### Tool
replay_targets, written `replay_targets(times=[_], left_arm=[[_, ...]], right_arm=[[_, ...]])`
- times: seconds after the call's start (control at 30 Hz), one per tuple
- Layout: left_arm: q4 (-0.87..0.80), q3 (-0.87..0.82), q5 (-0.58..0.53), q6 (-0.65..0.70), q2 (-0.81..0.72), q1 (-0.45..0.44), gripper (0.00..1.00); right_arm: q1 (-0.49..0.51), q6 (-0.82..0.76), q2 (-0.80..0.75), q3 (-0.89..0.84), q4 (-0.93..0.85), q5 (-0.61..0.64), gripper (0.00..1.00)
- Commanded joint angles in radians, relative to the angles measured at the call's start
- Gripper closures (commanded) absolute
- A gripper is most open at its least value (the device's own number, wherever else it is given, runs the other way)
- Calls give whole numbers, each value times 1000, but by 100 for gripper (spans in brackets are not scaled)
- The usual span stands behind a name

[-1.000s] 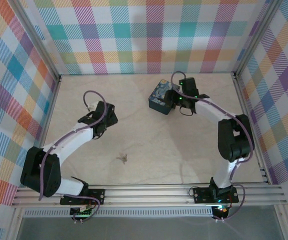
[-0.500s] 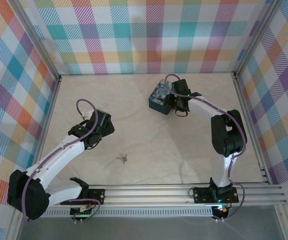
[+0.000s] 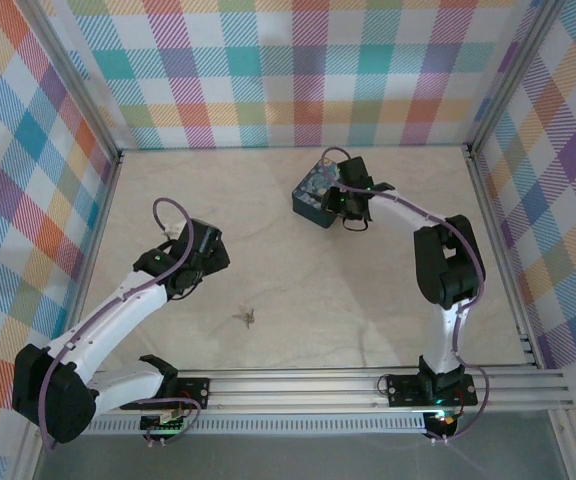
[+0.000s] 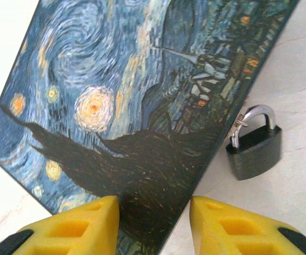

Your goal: Unlock a padlock with a key

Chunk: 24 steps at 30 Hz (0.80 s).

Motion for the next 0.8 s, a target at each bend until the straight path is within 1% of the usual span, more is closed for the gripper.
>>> replay_targets(times=[0.0,0.13,0.27,0.37,0.43,0.5,0.67,0.77], left_arm=[[-21,50,14,17,19,-13,5],[-7,90,45,33,54,-13,5],[6,151,94,53,134,-13,4],[22,183,117,55,179,-13,4],[43,204,112,56,211,-11,3],[63,247,106,64,273,-10,2],[106,408,164,143,469,-3,2],[120,495,207,201,557,20,2]], right_arm=[[64,-11,13,-22,-19,-57,61],[138,-2,-22,-83,-3,-68,61],[216,26,-71,-173,36,-62,60],[249,46,-127,-215,45,-73,59],[253,63,-175,-235,40,-90,57],[252,69,-219,-247,21,-81,53],[215,10,-280,-213,-98,-21,45],[173,-15,-297,-233,-115,-1,41]])
